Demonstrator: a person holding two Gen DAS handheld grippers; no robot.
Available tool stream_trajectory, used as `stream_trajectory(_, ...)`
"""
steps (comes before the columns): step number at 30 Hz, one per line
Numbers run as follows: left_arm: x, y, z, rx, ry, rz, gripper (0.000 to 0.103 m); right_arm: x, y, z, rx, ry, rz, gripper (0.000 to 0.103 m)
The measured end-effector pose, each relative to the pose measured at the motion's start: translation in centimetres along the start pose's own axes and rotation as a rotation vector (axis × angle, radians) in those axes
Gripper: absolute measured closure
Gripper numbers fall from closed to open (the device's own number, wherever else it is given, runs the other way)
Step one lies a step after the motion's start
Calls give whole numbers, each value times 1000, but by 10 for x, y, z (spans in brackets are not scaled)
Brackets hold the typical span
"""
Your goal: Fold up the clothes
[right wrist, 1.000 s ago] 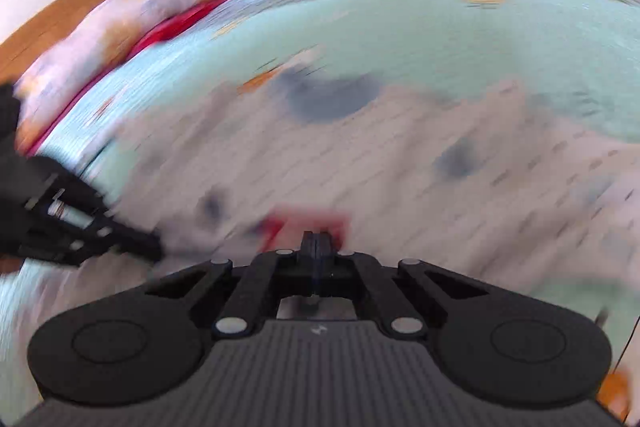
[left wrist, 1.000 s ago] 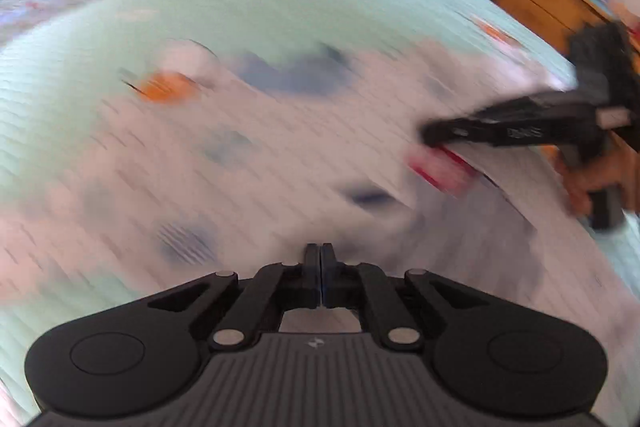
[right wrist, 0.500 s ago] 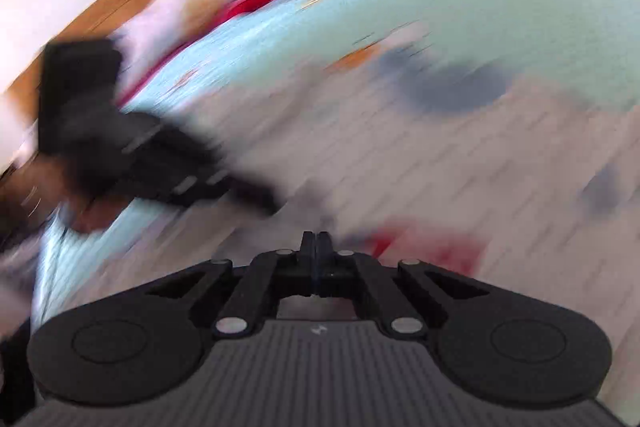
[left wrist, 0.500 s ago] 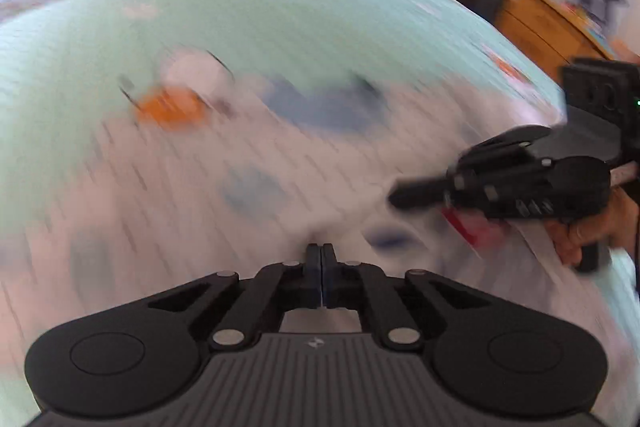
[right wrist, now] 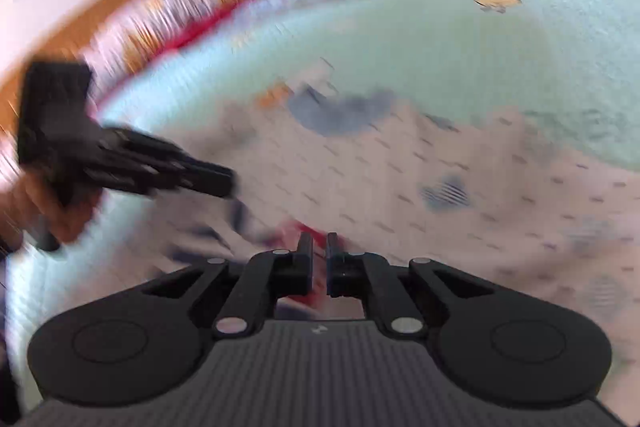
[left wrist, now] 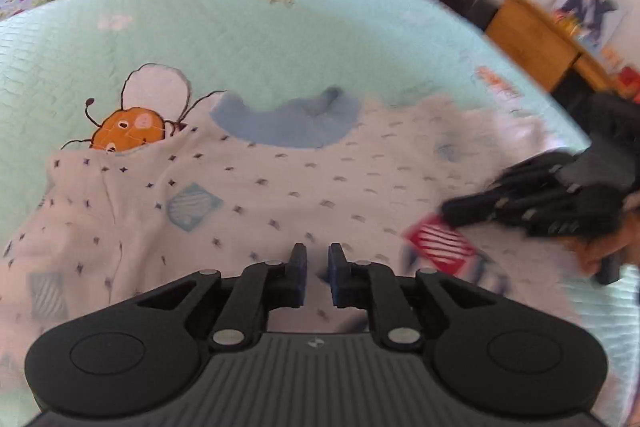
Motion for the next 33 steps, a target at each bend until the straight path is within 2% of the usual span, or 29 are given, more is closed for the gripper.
stream_trajectory(3, -28, 29, 17, 74, 79, -49, 100, -24, 30, -41, -90, -31, -8, 103)
stream_trajectory(5, -30, 46, 12, 62, 190, -86, 100, -47, 57, -65, -124, -77, -64, 103)
stream_trajectory(6, -31, 54, 10, 56, 243, -105, 100, -53, 65, -69, -131, -122, -108, 103)
stream_trajectory(7, -22, 52, 9, 46, 257, -123, 100, -51, 69, -68, -141, -194, -160, 103)
stream_trajectory(8, -13, 51, 7, 35, 271, -142, 100, -46, 71, -68, -149, -244, -209, 97)
stream_trajectory(10, 5, 48, 6, 14, 296, -180, 97, -16, 59, -67, -154, -220, -294, 97)
stream_trajectory(11, 25, 40, 12, 18, 265, -213, 96, -1, 52, -67, -157, -208, -336, 96)
stream_trajectory(12, 43, 31, 16, 13, 267, -252, 92, 14, 46, -67, -160, -196, -379, 96)
stream_trajectory(13, 58, 22, 24, 15, 293, -280, 89, 30, 39, -68, -162, -193, -412, 89)
stream_trajectory(14, 73, 13, 32, 17, 319, -309, 84, 46, 31, -74, -162, -219, -413, 72)
stream_trajectory(15, 88, 5, 40, 20, 344, -335, 75, 56, 24, -81, -157, -253, -396, 64)
stream_trajectory(16, 99, -1, 52, 38, 352, -334, 71, 66, 17, -88, -152, -286, -378, 54)
stream_trajectory(17, 108, -6, 63, 64, 373, -331, 71, 75, 11, -96, -145, -328, -360, 53)
stream_trajectory(20, 129, -18, 99, 136, 566, -299, 71, 81, 6, -120, -162, -482, -330, 53)
stream_trajectory(21, 134, -22, 109, 155, 621, -299, 71, 85, 4, -125, -185, -554, -354, 53)
stream_trajectory(22, 138, -26, 119, 181, 636, -294, 68, 93, 0, -131, -223, -602, -396, 53)
stream_trajectory(23, 142, -31, 130, 215, 611, -279, 68, 100, -5, -135, -263, -632, -434, 52)
stream_trajectory(24, 141, -32, 136, 230, 575, -257, 68, 105, -10, -140, -307, -608, -459, 50)
stream_trajectory(26, 132, -31, 132, 205, 506, -223, 68, 110, -21, -144, -362, -572, -474, 47)
stream_trajectory(29, 120, -25, 110, 125, 369, -239, 64, 111, -40, -129, -412, -526, -504, 47)
stream_trajectory(33, 93, -9, 91, 35, 321, -225, 57, 117, -70, -104, -523, -421, -592, 44)
Point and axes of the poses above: each gripper's, at about its wrist camera, not at the fingertips, and x roughly against the way its jaws point, z to its left, y to its top, the point moved 1 cm from there along -x, roughly the way its jaws point, and after that the axes turned 1 degree about -z, right-handed, at the moved point
